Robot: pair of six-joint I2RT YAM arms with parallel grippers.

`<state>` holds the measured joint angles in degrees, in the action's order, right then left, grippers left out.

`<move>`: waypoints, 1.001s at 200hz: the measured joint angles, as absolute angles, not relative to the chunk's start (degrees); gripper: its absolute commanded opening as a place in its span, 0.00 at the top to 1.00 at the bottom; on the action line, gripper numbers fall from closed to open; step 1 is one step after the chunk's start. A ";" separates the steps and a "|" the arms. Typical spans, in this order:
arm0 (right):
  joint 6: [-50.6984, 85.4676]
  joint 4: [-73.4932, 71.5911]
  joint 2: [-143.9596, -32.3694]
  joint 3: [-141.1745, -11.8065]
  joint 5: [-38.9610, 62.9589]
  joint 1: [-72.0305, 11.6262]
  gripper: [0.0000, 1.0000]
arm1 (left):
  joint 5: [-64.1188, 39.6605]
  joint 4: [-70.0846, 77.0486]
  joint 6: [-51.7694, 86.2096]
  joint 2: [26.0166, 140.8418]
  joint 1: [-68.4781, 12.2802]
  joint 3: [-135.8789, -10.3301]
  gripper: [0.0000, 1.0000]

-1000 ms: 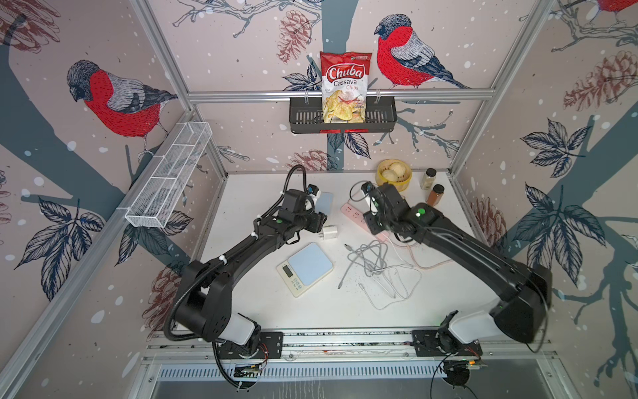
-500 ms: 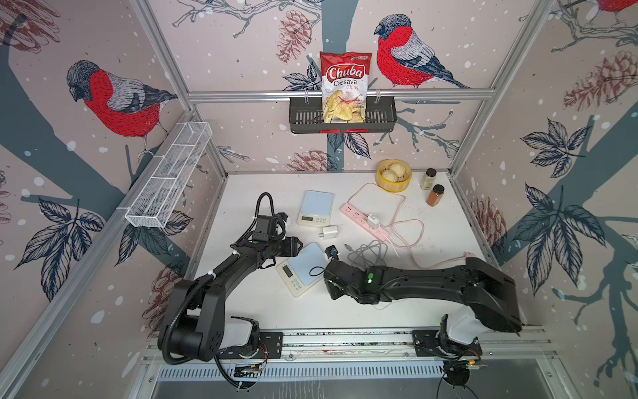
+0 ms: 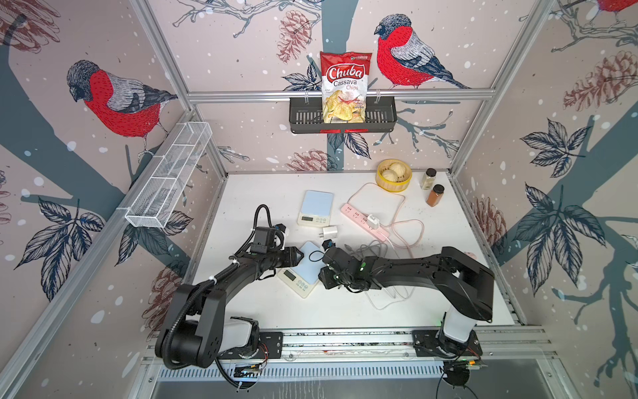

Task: Charge the electronic scale
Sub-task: Adjust the electronic scale at the center of the board.

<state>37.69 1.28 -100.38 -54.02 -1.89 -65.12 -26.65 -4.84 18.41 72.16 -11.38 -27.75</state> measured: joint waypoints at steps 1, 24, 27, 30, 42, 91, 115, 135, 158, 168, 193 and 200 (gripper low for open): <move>37.71 1.23 -100.29 -53.89 -1.89 -65.04 0.59 | -26.70 -4.80 18.52 71.99 -11.38 -27.59 0.42; 39.09 0.05 -97.86 -50.85 -1.91 -63.44 0.59 | -26.44 -5.39 21.85 66.85 -13.21 -24.32 0.41; 39.20 -0.08 -97.67 -50.59 -1.83 -63.42 0.58 | -26.50 -5.43 22.31 66.32 -13.50 -24.21 0.41; 39.16 -0.38 -97.43 -50.28 -1.56 -63.40 0.59 | -26.65 -5.41 22.57 66.00 -13.69 -24.12 0.41; 40.14 -2.26 -96.97 -49.01 -0.40 -63.40 0.58 | -26.72 -5.37 23.53 65.10 -14.28 -23.94 0.41; 44.47 -8.88 -98.00 -46.46 3.55 -62.59 0.61 | -29.58 -1.83 25.74 68.47 -13.19 -23.70 0.38; 46.54 -12.78 -98.63 -45.12 5.72 -61.06 0.69 | -31.70 1.04 26.87 69.28 -12.51 -23.00 0.37; 47.11 -16.56 -98.39 -42.98 7.42 -59.31 0.75 | -34.11 1.98 27.88 69.45 -12.12 -22.76 0.36; 48.14 -19.90 -97.01 -39.64 8.73 -57.14 0.76 | -36.56 1.61 29.23 68.66 -11.79 -22.28 0.34; 48.31 -20.95 -96.51 -38.24 9.32 -56.27 0.77 | -36.45 0.78 29.74 67.96 -11.57 -22.28 0.34; 49.52 -24.82 -95.50 -34.70 10.87 -54.06 0.77 | -32.71 -1.52 30.24 66.54 -10.22 -22.28 0.33; 49.63 -25.78 -95.37 -33.93 11.14 -53.65 0.77 | -31.92 -1.87 30.59 66.52 -9.87 -22.24 0.33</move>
<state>49.63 -25.78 -95.37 -33.93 11.14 -53.65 -31.92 -1.87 30.59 66.52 -9.87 -22.24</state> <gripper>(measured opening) 0.231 0.670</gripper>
